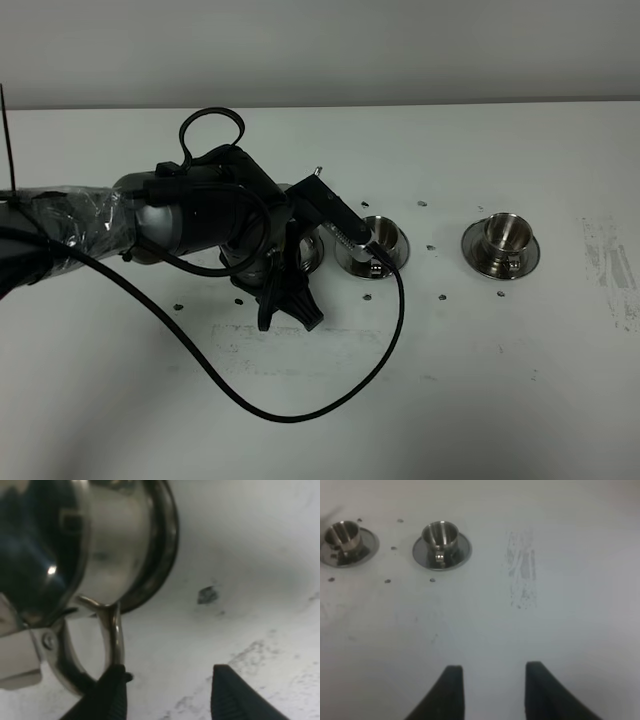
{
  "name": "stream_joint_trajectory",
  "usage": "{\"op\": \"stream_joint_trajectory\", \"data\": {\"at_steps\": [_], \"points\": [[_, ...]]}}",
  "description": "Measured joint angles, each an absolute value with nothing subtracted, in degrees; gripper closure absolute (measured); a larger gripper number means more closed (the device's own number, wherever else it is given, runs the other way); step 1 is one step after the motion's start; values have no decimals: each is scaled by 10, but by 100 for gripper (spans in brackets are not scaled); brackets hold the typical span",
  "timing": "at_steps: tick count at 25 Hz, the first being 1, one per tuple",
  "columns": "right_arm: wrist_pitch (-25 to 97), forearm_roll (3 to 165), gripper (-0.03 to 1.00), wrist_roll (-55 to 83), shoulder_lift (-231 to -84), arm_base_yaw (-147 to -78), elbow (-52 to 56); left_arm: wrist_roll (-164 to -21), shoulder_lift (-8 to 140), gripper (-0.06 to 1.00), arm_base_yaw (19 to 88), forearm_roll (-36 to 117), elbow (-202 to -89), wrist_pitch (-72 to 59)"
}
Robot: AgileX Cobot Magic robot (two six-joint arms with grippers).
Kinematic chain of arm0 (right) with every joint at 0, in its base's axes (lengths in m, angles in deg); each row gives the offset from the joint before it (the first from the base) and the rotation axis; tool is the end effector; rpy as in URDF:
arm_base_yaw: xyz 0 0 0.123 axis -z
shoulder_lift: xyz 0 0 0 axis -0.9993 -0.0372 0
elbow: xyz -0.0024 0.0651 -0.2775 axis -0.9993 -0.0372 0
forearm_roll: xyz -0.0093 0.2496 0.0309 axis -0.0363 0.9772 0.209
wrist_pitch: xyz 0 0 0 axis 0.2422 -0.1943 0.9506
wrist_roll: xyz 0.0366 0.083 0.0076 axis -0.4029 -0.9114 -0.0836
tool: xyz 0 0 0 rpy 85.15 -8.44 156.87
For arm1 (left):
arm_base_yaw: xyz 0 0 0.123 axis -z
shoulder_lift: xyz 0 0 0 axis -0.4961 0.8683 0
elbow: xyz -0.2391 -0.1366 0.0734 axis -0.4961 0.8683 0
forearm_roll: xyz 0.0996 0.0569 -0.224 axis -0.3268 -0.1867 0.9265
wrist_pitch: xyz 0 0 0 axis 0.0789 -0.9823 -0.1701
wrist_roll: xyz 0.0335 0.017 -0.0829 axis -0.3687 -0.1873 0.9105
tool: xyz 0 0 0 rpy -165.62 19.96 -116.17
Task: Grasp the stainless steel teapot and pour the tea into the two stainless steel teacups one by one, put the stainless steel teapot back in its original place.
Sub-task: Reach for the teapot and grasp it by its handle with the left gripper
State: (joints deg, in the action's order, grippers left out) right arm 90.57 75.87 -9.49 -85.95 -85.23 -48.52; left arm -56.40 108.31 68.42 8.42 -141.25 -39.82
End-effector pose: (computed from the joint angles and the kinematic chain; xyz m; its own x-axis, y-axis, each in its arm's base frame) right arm -0.0060 -0.0005 0.2788 -0.5057 0.0277 -0.8623 0.0557 0.9984 -0.0006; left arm 0.3260 -0.2387 0.1514 -0.5959 0.7519 -0.2821 0.7116 0.6572 0.2485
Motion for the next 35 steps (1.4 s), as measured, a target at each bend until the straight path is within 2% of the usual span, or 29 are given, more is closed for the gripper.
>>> {"op": "stream_joint_trajectory", "data": {"at_steps": [12, 23, 29, 35], "points": [[906, 759, 65, -95, -859, -852, -485, -551, 1072, 54, 677, 63, -1413, -504], [906, 759, 65, -95, -859, -852, -485, -541, 884, 54, 672, 108, -1431, -564], [906, 759, 65, -95, -859, -852, -485, -569, 914, 54, 619, 150, -1515, -634], [906, 759, 65, -95, -859, -852, -485, -627, 965, 54, 589, 227, -1543, -609]]}}
